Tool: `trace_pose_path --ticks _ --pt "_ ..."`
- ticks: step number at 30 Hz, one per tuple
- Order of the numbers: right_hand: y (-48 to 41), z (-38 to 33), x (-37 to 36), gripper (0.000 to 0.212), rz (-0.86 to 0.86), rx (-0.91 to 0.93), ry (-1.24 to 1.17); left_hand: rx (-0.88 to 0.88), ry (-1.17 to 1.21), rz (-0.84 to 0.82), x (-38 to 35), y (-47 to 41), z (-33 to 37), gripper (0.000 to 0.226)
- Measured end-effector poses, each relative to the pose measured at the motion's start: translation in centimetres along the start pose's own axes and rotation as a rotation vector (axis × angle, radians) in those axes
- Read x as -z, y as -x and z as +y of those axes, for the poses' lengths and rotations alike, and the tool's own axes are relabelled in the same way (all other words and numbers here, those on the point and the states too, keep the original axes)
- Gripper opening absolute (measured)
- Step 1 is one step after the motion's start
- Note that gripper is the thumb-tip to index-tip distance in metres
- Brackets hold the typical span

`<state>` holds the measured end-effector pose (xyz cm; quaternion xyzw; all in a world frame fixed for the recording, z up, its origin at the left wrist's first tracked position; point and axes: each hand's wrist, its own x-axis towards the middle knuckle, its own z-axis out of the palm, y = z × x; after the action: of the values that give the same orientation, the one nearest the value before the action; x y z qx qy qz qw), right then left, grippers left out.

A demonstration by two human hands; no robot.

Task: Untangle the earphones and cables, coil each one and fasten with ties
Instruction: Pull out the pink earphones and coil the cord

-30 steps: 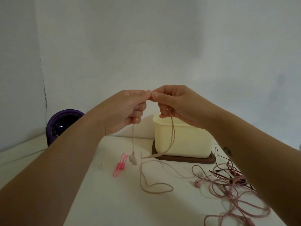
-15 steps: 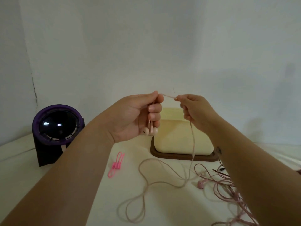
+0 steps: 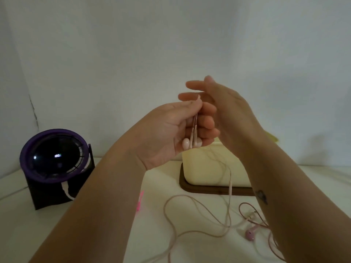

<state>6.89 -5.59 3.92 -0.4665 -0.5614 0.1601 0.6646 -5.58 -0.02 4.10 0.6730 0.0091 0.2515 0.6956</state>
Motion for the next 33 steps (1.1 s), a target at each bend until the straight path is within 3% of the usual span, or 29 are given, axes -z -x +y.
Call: trace_pose_path --ticks 7,11,15,20,24,27,33 --pt "0.2 2.8 -0.2 0.043 -0.101 -0.052 0.039 0.031 0.217 0.062 0.9 -0.3 -0.7 0.025" --pt "0.5 3.3 0.5 0.039 -0.04 -0.054 0.081 0.001 0.397 0.074 0.2 -0.4 -0.9 0.021" --pt "1.3 3.2 0.7 0.035 -0.006 -0.034 0.181 -0.064 0.404 0.139 -0.6 -0.8 -1.3 0.02" --pt "2.1 2.0 0.4 0.031 -0.227 -0.024 0.467 -0.247 0.52 0.312 -0.3 -0.9 -0.8 0.021" --pt "2.8 1.6 -0.4 0.027 -0.441 -0.06 0.698 -0.249 0.345 0.402 1.1 -0.7 -1.5 0.024" --pt "2.8 0.9 -0.1 0.026 -0.43 -0.03 0.735 -0.171 0.117 0.386 1.8 -0.5 -2.4 0.028" --pt "2.9 -0.8 1.2 0.025 -0.413 0.002 0.739 -0.077 0.105 0.331 1.7 -0.4 -3.0 0.026"
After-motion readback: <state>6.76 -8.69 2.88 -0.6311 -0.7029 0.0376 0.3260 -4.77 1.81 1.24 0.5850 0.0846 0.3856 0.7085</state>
